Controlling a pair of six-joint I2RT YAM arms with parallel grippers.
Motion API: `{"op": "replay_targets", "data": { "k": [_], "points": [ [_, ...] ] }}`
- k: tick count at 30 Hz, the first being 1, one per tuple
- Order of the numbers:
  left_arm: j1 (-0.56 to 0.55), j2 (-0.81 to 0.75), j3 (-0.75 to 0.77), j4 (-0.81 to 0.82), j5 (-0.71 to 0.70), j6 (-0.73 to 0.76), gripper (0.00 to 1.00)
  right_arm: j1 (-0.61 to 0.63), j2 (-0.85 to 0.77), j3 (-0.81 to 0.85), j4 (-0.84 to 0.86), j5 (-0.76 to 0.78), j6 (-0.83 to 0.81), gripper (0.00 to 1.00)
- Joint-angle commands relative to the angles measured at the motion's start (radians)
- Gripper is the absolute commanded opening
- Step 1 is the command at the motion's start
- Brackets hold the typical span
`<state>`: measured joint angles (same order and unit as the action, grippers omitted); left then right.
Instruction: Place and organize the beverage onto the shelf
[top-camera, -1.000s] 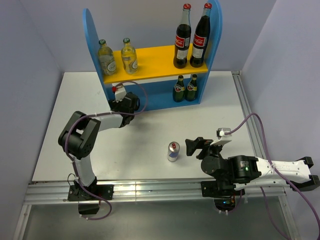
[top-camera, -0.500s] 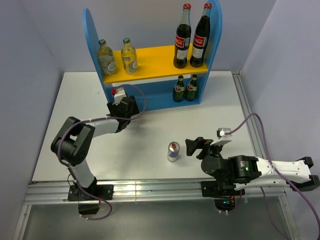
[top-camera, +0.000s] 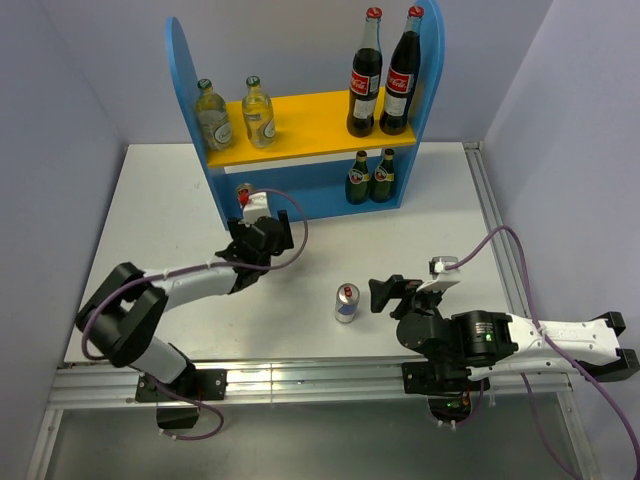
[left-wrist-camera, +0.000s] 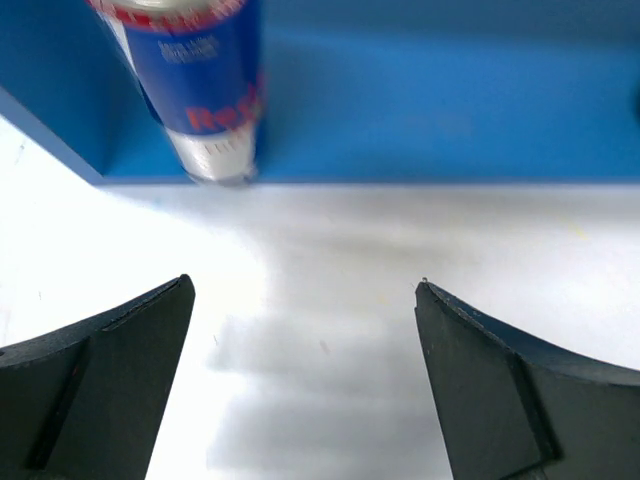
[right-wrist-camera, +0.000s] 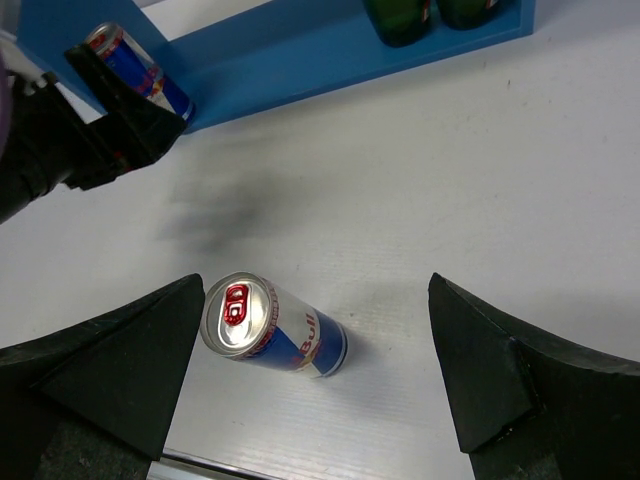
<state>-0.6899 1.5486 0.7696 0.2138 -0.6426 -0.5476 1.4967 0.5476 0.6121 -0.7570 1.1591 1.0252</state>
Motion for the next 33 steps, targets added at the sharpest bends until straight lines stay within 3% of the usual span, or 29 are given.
{"op": "replay_targets", "data": {
  "k": [1,7,12,17,25,29,33],
  "points": [
    [-0.098,-0.132,-0.038,-0.048,-0.094,-0.040,0.99,0.010,0.015,0.006,-0.011,0.034,0.026,1.00],
    [-0.293,-0.341,-0.153,-0.079,-0.106,-0.066,0.99,0.008,0.032,0.014,-0.034,0.039,0.049,1.00],
    [-0.494,-0.511,-0.263,-0.034,-0.074,0.018,0.99,0.010,0.035,0.015,-0.038,0.045,0.055,1.00],
    [-0.689,-0.581,-0.393,0.143,0.049,0.096,0.99,0.008,0.041,0.017,-0.045,0.051,0.065,1.00],
    [-0.787,-0.359,-0.414,0.472,0.103,0.173,0.99,0.010,0.041,0.020,-0.057,0.053,0.078,1.00],
    [-0.806,-0.135,-0.351,0.639,0.038,0.230,0.99,0.010,0.035,0.018,-0.053,0.053,0.075,1.00],
    [-0.821,-0.003,-0.325,0.798,-0.138,0.274,0.99,0.010,0.028,0.015,-0.053,0.050,0.075,1.00]
  ]
}}
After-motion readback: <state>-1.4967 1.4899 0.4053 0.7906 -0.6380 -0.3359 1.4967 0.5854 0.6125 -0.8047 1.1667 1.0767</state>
